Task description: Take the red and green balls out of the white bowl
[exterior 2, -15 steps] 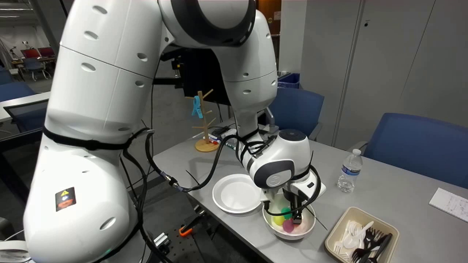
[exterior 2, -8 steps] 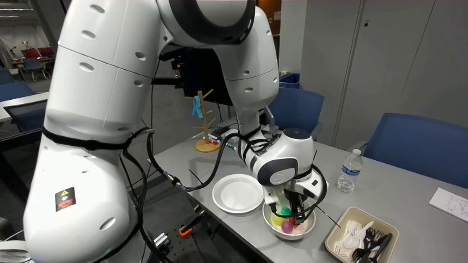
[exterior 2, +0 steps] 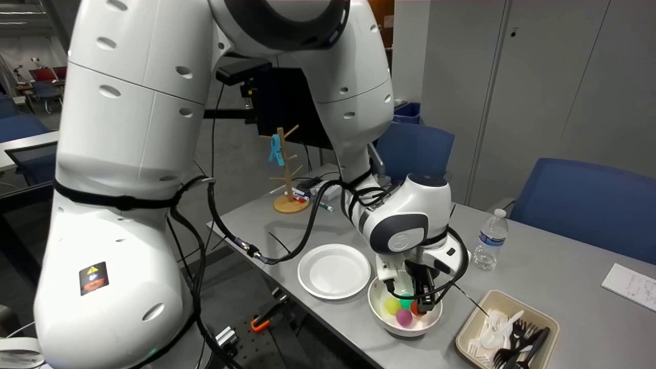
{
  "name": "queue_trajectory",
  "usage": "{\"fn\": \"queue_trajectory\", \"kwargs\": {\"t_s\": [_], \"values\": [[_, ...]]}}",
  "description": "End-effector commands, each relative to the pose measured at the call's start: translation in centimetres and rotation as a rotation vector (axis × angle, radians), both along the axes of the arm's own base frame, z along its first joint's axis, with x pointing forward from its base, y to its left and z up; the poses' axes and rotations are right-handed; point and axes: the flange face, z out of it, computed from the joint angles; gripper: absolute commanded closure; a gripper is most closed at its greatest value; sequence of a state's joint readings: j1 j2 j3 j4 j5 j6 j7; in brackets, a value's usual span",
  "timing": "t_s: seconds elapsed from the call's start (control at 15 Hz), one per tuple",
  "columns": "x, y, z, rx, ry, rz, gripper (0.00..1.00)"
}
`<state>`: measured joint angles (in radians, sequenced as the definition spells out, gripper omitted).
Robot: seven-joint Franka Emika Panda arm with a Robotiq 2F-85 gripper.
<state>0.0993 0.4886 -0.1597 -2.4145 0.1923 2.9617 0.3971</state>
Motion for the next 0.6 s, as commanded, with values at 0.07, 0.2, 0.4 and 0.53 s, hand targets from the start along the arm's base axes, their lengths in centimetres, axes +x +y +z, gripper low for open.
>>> {"fn": "queue_trajectory", "kwargs": {"t_s": [0.07, 0.2, 0.4, 0.53], "values": [[0.8, 0.2, 0.7, 0.016, -0.011, -0.066, 0.87], [0.8, 0.5, 1.4, 0.022, -0.023, -0.074, 0.87], [0.8, 0.9, 2.9, 0.027, -0.031, -0.061, 0.87], [0.8, 1.2, 4.2, 0.030, -0.043, -0.049, 0.87]]}}
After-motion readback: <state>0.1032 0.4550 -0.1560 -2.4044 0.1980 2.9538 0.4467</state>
